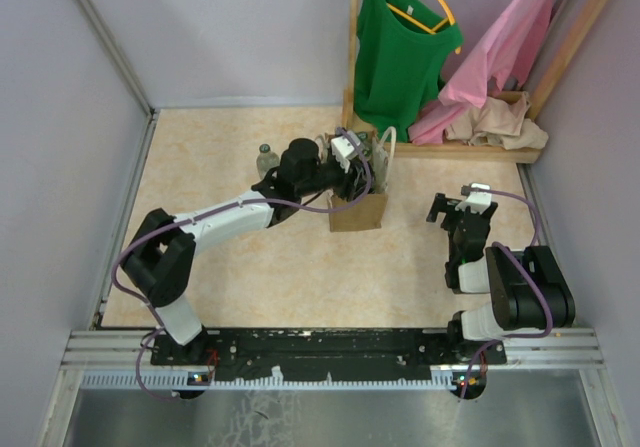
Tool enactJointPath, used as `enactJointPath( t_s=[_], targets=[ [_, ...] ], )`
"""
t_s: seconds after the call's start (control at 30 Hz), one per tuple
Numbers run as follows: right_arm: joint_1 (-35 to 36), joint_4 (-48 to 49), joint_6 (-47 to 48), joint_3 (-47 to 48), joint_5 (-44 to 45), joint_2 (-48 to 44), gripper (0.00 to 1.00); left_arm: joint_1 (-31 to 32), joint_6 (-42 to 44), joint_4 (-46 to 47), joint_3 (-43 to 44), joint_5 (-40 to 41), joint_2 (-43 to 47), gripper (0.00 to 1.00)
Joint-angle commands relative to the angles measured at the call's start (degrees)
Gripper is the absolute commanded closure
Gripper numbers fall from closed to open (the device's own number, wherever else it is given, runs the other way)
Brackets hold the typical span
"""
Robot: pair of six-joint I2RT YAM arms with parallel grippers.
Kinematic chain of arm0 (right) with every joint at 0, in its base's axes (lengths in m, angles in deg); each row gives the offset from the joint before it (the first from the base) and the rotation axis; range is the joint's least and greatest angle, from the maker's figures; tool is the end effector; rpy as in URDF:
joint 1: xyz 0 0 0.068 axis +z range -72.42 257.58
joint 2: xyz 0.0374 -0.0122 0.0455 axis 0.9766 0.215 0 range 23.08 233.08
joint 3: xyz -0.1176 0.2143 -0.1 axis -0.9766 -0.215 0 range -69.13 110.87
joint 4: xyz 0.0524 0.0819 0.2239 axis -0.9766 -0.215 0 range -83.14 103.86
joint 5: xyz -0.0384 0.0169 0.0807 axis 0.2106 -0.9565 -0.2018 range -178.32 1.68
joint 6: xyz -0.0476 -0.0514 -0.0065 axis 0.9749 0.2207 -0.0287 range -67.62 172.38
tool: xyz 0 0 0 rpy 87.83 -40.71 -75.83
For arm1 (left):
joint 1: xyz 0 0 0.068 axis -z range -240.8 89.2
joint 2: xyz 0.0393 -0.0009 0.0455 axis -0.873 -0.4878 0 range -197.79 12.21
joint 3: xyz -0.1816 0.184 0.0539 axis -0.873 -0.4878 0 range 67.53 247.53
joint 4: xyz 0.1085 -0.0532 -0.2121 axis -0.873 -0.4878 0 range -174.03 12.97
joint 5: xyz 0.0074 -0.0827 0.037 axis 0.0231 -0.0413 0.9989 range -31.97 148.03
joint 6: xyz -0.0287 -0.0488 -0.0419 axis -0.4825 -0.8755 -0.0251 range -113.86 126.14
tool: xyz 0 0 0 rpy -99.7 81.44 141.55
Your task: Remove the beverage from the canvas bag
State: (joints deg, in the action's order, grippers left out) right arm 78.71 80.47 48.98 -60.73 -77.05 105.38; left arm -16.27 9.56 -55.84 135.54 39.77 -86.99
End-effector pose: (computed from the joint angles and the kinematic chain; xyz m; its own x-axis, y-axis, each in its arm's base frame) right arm 0.2358 -0.0066 0.1489 -0.1161 0.0559 -0.9917 0.1818 0.9828 0.0341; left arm 0.2812 -0.3020 0.2770 -0.0707 0.1491 -0.9863 0.8917 0.4525 0.0045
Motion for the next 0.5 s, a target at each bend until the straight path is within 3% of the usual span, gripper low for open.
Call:
enactJointPath(
  t_s=[0.0, 0.47],
  targets=[
    [0.6, 3.2, 0.9, 1.9, 0.4, 0.3, 0.01, 0.0, -0.2, 5.7, -0.7, -0.8, -2.3, 0.44],
    [0.5, 3.2, 0.9, 1.9, 0.4, 0.3, 0.01, 0.0, -0.4, 10.7, -0.6, -1.2, -7.0, 0.52]
  ],
)
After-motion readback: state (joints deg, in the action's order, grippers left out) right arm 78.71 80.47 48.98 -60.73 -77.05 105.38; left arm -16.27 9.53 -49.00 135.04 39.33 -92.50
